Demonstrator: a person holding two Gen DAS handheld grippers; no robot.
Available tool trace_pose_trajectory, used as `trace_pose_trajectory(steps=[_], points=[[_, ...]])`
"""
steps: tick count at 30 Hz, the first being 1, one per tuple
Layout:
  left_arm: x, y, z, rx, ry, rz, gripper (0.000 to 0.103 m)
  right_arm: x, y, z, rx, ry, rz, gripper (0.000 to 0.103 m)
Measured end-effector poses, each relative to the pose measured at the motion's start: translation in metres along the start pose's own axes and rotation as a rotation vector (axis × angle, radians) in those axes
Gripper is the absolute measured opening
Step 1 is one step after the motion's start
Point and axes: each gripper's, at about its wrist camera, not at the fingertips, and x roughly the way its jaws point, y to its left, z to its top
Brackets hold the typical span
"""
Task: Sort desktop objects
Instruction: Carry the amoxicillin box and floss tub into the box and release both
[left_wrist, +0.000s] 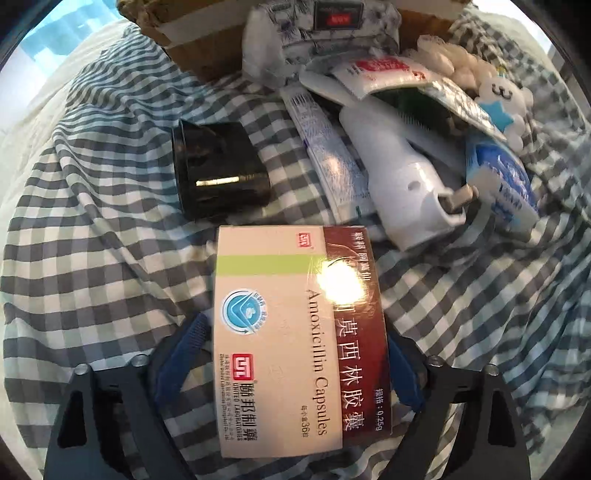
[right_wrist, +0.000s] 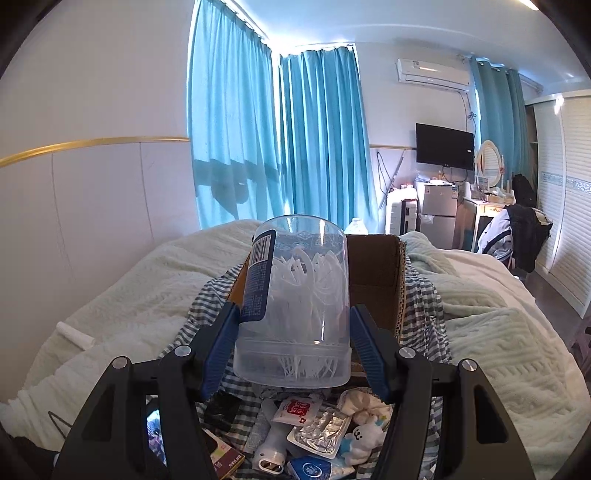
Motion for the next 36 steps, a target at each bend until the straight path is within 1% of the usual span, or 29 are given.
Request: trace_pose_trajectory(steps=[3, 6, 7, 9, 11, 12, 14, 16, 19, 23, 25, 31, 36], points=[[-0.009, 0.009, 0.002, -0.068, -0.036, -0.033, 0.077, 0.005, -0.002, -0.001, 0.007, 0.003, -0.001, 0.061], [-0.03, 0.02, 0.004, -0.121, -0.102, -0.058, 0.077, 0.005, -0.002, 0.0, 0.002, -0.006, -0.004, 0.061], [-0.04, 0.024, 0.005, -0.14, -0.13, -0.073, 0.077, 0.005, -0.003, 0.002, -0.003, -0.013, -0.011, 0.061], [-0.062, 0.03, 0.009, -0.167, -0.191, -0.08, 0.077, 0.008, -0.005, 0.007, -0.007, -0.022, -0.019, 0.061], [-0.09, 0.036, 0.015, -0.188, -0.267, -0.102, 0.077, 0.01, -0.006, 0.012, -0.005, -0.032, -0.024, 0.061], [-0.098, 0.037, 0.018, -0.191, -0.29, -0.102, 0.077, 0.011, -0.007, 0.014, -0.004, -0.035, -0.025, 0.061], [-0.123, 0.04, 0.029, -0.2, -0.367, -0.096, 0.077, 0.015, -0.008, 0.019, -0.004, -0.045, -0.03, 0.061], [-0.141, 0.045, 0.044, -0.206, -0.439, -0.05, 0.077, 0.017, -0.01, 0.022, -0.005, -0.054, -0.034, 0.061], [-0.15, 0.06, 0.075, -0.21, -0.52, -0.026, 0.077, 0.023, -0.012, 0.03, -0.008, -0.072, -0.046, 0.061], [-0.162, 0.075, 0.104, -0.24, -0.602, -0.057, 0.077, 0.031, -0.017, 0.04, -0.015, -0.09, -0.061, 0.061], [-0.164, 0.076, 0.119, -0.243, -0.635, -0.059, 0.077, 0.037, -0.019, 0.044, -0.017, -0.097, -0.069, 0.061], [-0.162, 0.078, 0.15, -0.228, -0.705, -0.062, 0.077, 0.065, -0.03, 0.05, -0.019, -0.096, -0.092, 0.061], [-0.147, 0.08, 0.182, -0.244, -0.719, -0.085, 0.077, 0.097, -0.044, 0.047, -0.009, -0.073, -0.104, 0.061]])
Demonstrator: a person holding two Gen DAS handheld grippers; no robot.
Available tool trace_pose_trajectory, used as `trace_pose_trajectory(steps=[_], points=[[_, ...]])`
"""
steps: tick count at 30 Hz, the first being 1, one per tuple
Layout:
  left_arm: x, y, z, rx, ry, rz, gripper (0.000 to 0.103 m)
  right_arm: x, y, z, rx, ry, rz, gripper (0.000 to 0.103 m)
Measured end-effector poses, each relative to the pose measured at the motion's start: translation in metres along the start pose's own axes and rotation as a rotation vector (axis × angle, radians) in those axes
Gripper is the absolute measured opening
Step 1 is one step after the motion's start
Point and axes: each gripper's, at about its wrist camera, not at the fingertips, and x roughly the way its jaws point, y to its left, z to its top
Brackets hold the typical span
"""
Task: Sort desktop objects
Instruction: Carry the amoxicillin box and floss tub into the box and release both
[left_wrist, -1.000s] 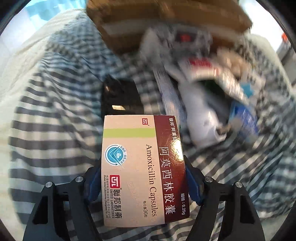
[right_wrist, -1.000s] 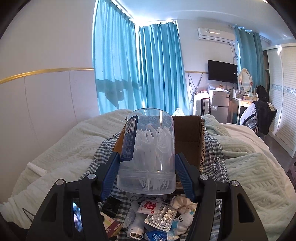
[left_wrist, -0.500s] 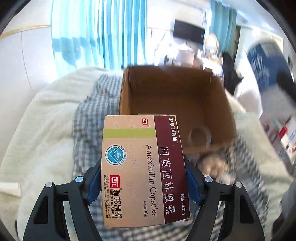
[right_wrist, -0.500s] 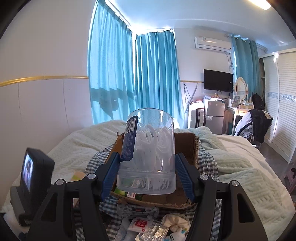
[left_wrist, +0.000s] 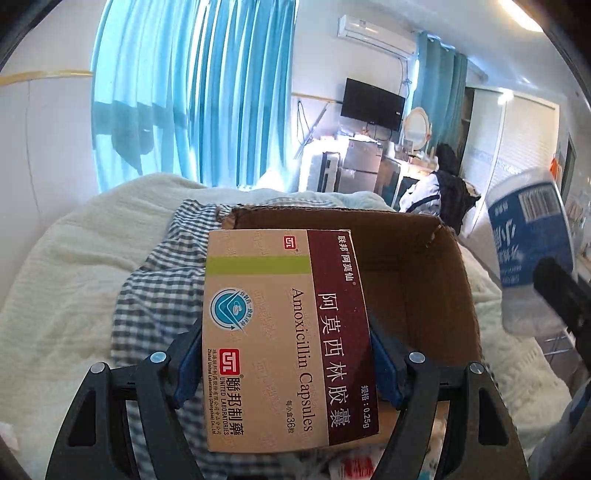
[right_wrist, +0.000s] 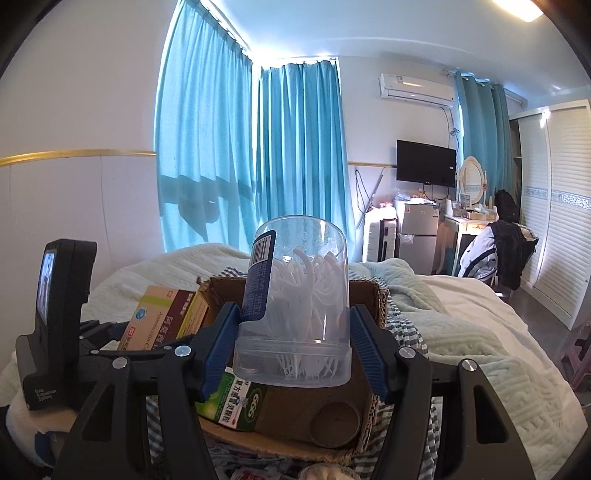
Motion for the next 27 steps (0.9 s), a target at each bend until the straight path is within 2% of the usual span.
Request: trace_pose_trajectory(steps=[8, 12, 15, 16, 17, 18, 21, 23, 27], points=[[0.049, -0.001, 0.011, 0.009, -0.018, -0.01, 0.077, 0.058, -0.014, -0.021, 0.004, 0.071, -0.014, 0.061], [0.071, 0.001, 0.012, -0.001, 0.015, -0.03, 0.079, 0.083, -0.02, -0.032, 0.007, 0.104, -0.022, 0.061], [0.082, 0.003, 0.013, 0.002, 0.04, -0.025, 0.085, 0.095, -0.023, -0.038, -0.006, 0.109, -0.037, 0.063], [0.082, 0.002, 0.013, 0.003, 0.039, -0.019, 0.091, 0.095, -0.023, -0.038, -0.012, 0.101, -0.049, 0.072], [0.08, 0.002, 0.013, 0.005, 0.03, -0.017, 0.093, 0.095, -0.023, -0.038, -0.012, 0.086, -0.054, 0.079], [0.078, 0.002, 0.013, 0.008, 0.021, -0.029, 0.094, 0.094, -0.025, -0.038, -0.006, 0.075, -0.052, 0.08], [0.059, 0.0, 0.012, 0.02, -0.033, -0.018, 0.103, 0.086, -0.029, -0.035, 0.015, 0.051, -0.058, 0.08], [0.04, 0.001, 0.012, 0.028, -0.082, -0.023, 0.103, 0.078, -0.029, -0.03, 0.021, 0.032, -0.063, 0.081], [0.015, 0.003, 0.019, 0.029, -0.122, -0.017, 0.103, 0.058, -0.028, -0.022, 0.031, -0.017, -0.067, 0.088]])
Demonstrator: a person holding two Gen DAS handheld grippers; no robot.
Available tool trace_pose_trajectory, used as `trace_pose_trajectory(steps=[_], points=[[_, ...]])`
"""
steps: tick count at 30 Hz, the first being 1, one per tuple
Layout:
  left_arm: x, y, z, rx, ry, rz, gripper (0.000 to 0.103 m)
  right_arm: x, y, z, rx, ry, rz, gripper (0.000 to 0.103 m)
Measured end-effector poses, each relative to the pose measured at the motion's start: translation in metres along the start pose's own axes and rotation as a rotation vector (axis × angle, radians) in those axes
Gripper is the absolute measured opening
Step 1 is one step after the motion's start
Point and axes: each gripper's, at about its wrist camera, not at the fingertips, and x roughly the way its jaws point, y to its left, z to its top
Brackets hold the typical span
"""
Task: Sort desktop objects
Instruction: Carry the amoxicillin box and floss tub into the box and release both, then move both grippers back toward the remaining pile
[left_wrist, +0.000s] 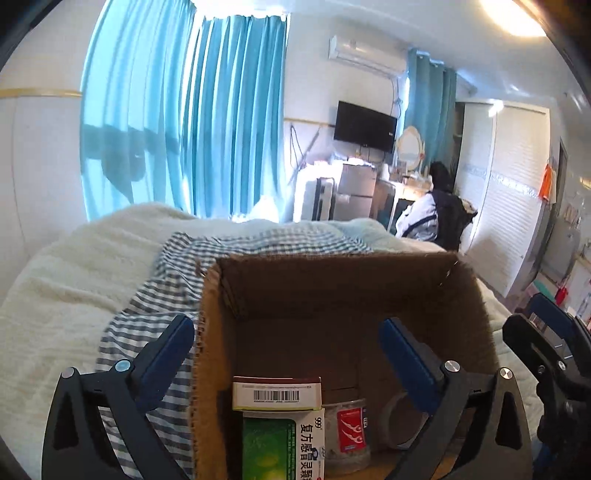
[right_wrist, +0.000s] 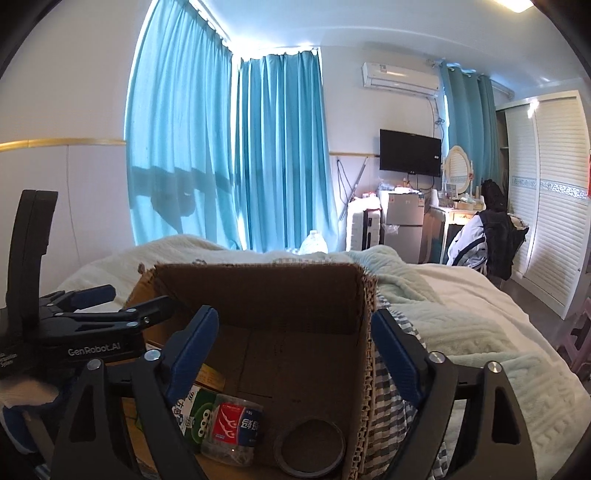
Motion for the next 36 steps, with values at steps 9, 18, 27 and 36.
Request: trace_pose_trajectory(steps=[9, 18, 27, 36], points=[[-0.041, 0.011, 0.007, -0.071, -0.037, 0.065, 0.103, -0.054, 0.006, 0.014, -0.084, -0.097, -0.063, 0.103], [-0.089, 0.028, -0.001, -0.081, -0.12, 0.14, 0.103, -0.09, 0.001, 0.012, -0.043, -0.106, -0.093, 0.103], [-0.118, 0.034, -0.019, -0.092, -0.15, 0.159, 0.103, -0.126, 0.001, -0.018, -0.011, -0.084, -0.075, 0.103], [-0.13, 0.036, -0.057, -0.023, -0.11, 0.178, 0.103, -0.148, 0.004, -0.039, -0.026, -0.058, -0.096, 0.103]])
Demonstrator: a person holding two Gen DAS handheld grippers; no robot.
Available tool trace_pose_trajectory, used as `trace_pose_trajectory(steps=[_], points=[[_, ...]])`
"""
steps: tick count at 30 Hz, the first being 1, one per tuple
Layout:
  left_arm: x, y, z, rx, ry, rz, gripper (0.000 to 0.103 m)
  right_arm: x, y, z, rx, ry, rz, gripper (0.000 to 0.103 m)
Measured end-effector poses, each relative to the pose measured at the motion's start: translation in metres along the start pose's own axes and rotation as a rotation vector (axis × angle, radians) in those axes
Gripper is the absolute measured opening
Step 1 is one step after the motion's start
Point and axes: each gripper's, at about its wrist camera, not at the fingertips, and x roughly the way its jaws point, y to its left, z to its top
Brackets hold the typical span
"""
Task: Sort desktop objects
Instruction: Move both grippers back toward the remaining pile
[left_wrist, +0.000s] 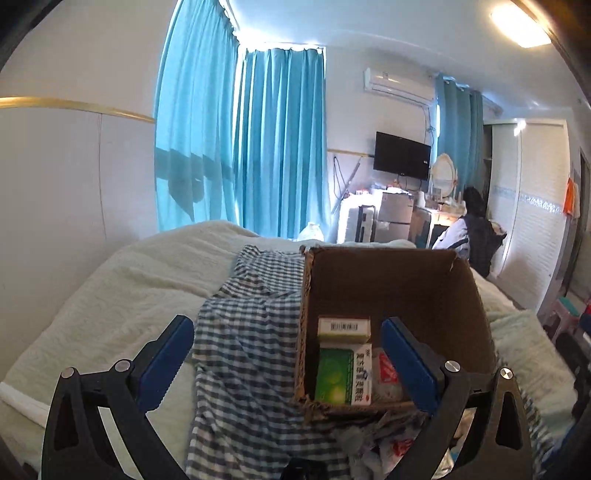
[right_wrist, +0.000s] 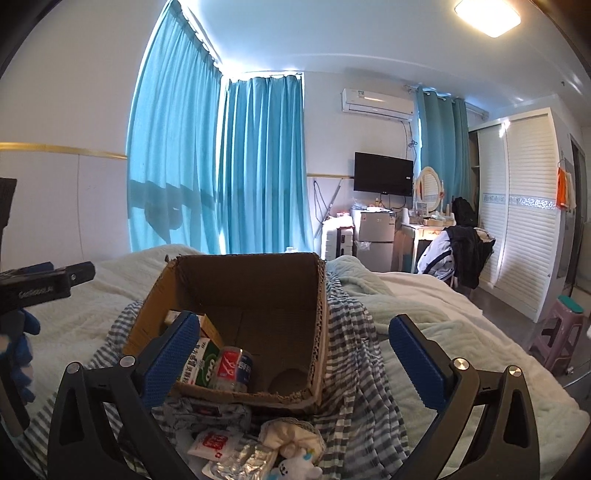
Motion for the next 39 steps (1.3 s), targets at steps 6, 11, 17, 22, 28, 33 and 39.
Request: trace_pose_trajectory(steps=[6, 11, 17, 22, 28, 33, 39], points=[[0.008, 0.01, -0.027, -0.048, 0.104, -0.004, 0.103, -0.004, -0.004, -0.016, 0.024, 0.051, 0.012, 0.103], [0.009, 0.006, -0.035, -0.02, 0.122, 0.011, 0.103, 0.004, -0.002, -0.035, 0.039, 0.125, 0.023, 0.103], [0.02, 0.003, -0.061, -0.029, 0.218, 0.006, 0.097, 0.008, 0.004, -0.05, 0.037, 0.177, 0.068, 0.097], [0.029, -0.003, -0.076, -0.023, 0.268, -0.017, 0.096, 0.013, 0.009, -0.068, 0.054, 0.235, 0.089, 0.095], [0.048, -0.009, -0.105, -0.014, 0.369, -0.026, 0.087, 0.028, 0.014, -0.092, 0.039, 0.35, 0.068, 0.09], [0.063, -0.009, -0.127, -0.051, 0.458, -0.044, 0.083, 0.044, -0.002, -0.108, 0.127, 0.447, 0.06, 0.09], [0.08, -0.014, -0.146, -0.023, 0.543, -0.032, 0.081, 0.063, -0.006, -0.125, 0.15, 0.53, 0.044, 0.087]])
